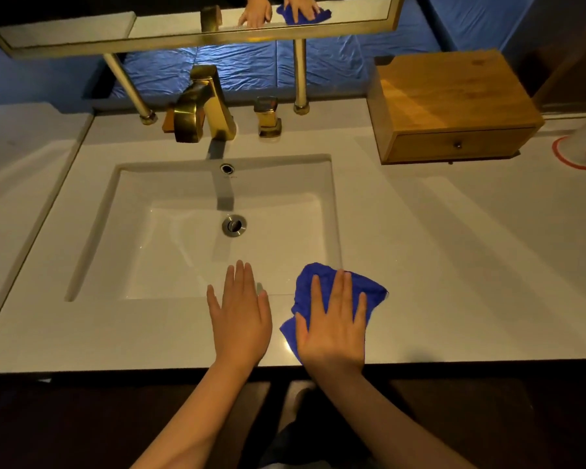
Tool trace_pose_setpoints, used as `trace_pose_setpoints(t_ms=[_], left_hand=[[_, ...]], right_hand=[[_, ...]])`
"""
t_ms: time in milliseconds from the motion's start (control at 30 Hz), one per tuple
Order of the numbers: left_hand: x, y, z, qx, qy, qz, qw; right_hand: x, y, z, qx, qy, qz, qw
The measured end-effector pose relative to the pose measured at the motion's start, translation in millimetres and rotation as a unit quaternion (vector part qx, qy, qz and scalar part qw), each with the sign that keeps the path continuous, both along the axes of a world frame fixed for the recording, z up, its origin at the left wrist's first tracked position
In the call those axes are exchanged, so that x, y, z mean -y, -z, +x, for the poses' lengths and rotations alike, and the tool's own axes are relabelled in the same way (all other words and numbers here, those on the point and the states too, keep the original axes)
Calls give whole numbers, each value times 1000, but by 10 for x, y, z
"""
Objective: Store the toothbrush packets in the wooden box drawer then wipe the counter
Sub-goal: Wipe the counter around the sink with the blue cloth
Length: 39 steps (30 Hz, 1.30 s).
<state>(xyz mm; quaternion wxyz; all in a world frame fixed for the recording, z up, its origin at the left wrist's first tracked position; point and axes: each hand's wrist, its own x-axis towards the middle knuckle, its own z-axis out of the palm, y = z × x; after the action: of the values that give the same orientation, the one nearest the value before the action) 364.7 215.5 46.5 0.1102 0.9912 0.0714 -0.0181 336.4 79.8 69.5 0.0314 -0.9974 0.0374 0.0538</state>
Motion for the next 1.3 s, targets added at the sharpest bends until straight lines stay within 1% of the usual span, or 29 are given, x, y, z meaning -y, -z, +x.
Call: trace_pose_setpoints(t_ms=[67,200,367,433,500,567,667,733,767,800,833,867,900,933,967,1000,1100,1200,1300], left_hand=[[-1,-3,2,-2,0,0,1000],[10,-12,8,-8,-2,10,1000],[11,-58,-4,-15,-7,8,1000],[17,-61,-8,-17,-6,4,1000],[27,-67,2,-16,-9,0,1000],[29,-71,11,-21,-11,-2,1000],[26,-82,3,-25,-12,-18,999],[69,-109,37,-19,-9,-29,999],[112,-125,67,-15,-2,-26,1000],[166,-140,100,-11,8,-23,1000],[225,-153,136,-9,16,-22,1000],[283,-159,171,-9,21,-24,999],[335,-159,203,-10,22,-27,999],[376,-151,227,-14,21,-29,999],[409,-137,245,-17,21,-28,999],[431,-118,256,-20,23,-24,999],[446,-52,255,-18,26,-9,999],[449,-20,253,-10,25,-7,1000],[449,-13,253,-8,19,-6,1000]], right_hand=[[-14,-15,56,3,-23,13,1000],[-201,20,345,-12,-75,100,992],[-282,34,604,18,-127,163,978],[-208,-20,629,44,-108,220,969],[-92,-163,596,82,-76,298,948],[108,-332,485,144,-47,341,928],[639,-516,304,251,2,325,912],[1107,-574,231,307,43,281,908],[1346,-567,208,322,64,247,912],[1562,-540,192,316,84,212,921],[1738,-488,182,284,100,184,936],[1875,-413,171,221,111,158,956],[1970,-317,153,135,114,124,976],[2029,-210,127,47,108,89,989],[2078,-109,112,-14,98,68,993],[2122,-48,120,-35,97,70,992],[2193,-48,258,6,148,127,981],[2169,36,377,7,154,64,986],[2052,78,450,7,168,49,985]])
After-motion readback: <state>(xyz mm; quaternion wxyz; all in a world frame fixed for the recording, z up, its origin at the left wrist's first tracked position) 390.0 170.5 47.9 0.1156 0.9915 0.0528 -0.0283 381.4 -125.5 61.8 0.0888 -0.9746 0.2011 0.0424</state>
